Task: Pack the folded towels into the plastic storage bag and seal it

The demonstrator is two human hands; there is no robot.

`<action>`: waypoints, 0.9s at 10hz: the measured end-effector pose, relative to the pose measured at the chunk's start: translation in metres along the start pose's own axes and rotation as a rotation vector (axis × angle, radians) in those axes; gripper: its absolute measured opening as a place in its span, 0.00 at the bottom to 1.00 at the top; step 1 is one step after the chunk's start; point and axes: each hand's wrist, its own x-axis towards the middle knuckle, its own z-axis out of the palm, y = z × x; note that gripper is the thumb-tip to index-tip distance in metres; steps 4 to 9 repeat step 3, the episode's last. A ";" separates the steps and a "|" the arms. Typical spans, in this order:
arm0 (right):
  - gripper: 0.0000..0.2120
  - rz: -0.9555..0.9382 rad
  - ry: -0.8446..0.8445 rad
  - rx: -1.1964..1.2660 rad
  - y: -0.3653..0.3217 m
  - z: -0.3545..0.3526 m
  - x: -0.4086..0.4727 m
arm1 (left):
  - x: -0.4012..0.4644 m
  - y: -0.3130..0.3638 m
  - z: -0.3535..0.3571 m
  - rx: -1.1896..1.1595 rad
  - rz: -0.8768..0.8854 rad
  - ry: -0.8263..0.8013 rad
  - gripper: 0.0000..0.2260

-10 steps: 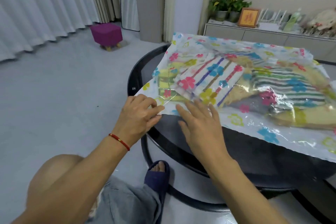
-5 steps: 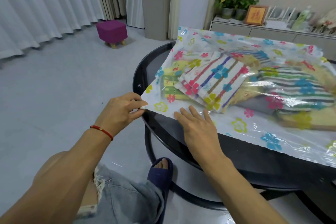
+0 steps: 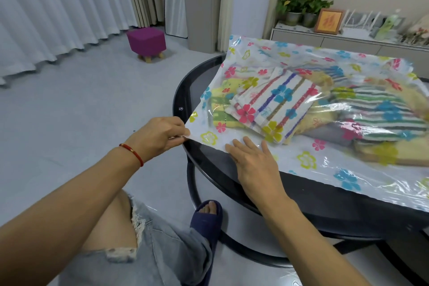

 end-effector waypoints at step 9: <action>0.14 -0.018 0.097 -0.018 -0.003 -0.001 0.000 | -0.007 0.008 0.007 0.037 -0.107 0.040 0.14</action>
